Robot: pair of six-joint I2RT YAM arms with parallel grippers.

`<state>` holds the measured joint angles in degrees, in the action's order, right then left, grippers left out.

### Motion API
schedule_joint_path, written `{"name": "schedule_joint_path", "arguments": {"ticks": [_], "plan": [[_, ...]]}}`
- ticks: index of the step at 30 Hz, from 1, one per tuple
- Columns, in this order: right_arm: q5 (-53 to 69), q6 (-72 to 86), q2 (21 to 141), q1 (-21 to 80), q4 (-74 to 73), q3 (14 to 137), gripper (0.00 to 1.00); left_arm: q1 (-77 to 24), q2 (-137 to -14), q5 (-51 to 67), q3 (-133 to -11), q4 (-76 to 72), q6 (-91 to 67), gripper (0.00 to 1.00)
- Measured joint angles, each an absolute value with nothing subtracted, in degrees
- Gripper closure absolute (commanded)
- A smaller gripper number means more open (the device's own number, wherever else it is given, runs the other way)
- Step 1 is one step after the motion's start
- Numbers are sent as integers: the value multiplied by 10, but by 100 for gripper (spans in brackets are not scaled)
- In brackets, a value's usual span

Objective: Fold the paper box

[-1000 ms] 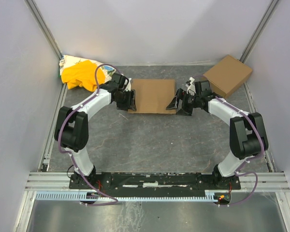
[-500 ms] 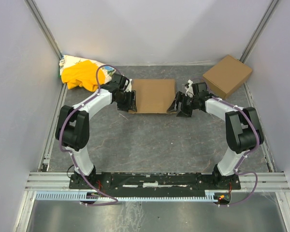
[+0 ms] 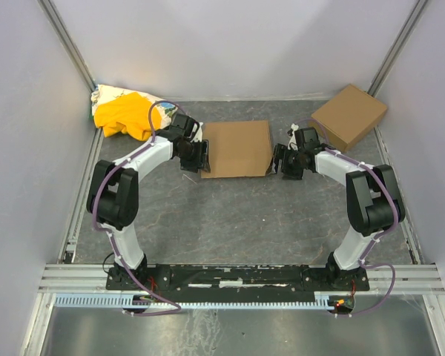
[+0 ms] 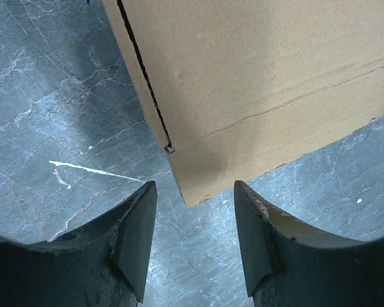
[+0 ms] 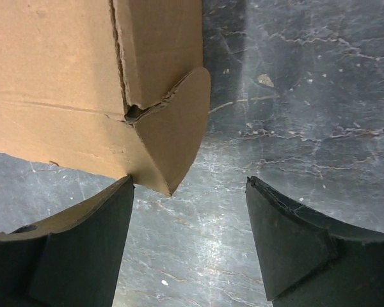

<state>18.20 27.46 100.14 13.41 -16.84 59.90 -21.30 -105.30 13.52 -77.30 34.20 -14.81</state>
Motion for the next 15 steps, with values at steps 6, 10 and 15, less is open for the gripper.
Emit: {"name": "schedule_joint_path", "arguments": {"ticks": [6,10,15], "plan": [[167,265,1001,137,-168,599,21,-213,-1055,134,-773,342,-148,42],[170,258,982,138,-165,599,19,-213,-1055,135,-773,340,-148,42],[191,256,973,139,-146,601,18,-213,-1055,136,-773,331,-148,43]]}}
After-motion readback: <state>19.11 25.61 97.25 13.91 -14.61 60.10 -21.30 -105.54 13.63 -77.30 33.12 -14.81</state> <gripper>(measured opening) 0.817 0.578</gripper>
